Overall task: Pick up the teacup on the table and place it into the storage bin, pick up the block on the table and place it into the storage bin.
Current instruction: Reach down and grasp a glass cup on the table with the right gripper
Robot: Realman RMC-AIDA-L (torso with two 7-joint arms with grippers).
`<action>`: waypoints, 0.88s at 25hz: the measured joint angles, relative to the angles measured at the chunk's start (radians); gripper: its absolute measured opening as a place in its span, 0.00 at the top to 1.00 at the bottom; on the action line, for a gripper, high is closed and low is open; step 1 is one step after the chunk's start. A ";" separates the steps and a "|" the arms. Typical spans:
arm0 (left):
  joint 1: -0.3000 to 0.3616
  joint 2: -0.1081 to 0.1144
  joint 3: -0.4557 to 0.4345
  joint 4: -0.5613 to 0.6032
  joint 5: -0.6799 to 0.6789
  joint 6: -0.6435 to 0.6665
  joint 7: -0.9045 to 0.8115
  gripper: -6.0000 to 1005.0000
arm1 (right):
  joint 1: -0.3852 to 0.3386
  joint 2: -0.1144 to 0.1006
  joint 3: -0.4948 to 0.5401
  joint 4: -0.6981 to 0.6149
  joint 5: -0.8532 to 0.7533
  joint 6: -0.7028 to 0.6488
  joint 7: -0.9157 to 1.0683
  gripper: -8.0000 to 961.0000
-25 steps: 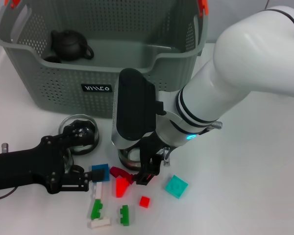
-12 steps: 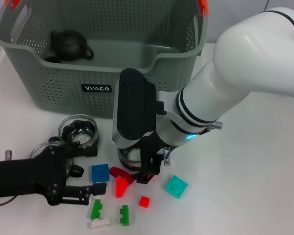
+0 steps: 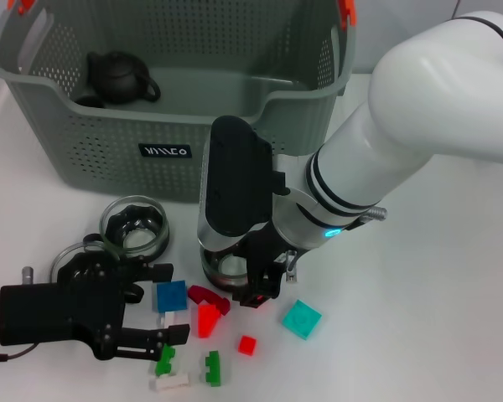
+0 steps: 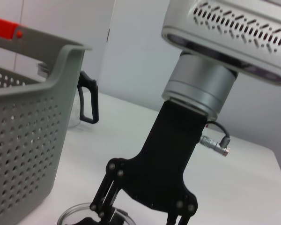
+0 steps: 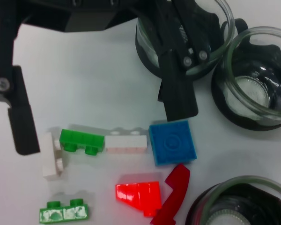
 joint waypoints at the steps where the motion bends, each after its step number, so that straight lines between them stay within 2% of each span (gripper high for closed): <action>1: 0.000 0.000 0.003 0.000 0.000 -0.003 0.000 0.07 | 0.000 0.000 0.000 0.000 0.000 -0.001 0.001 0.32; 22: 0.005 -0.003 -0.002 -0.001 -0.001 0.003 0.000 0.07 | 0.002 0.005 -0.003 0.014 0.001 0.010 0.016 0.35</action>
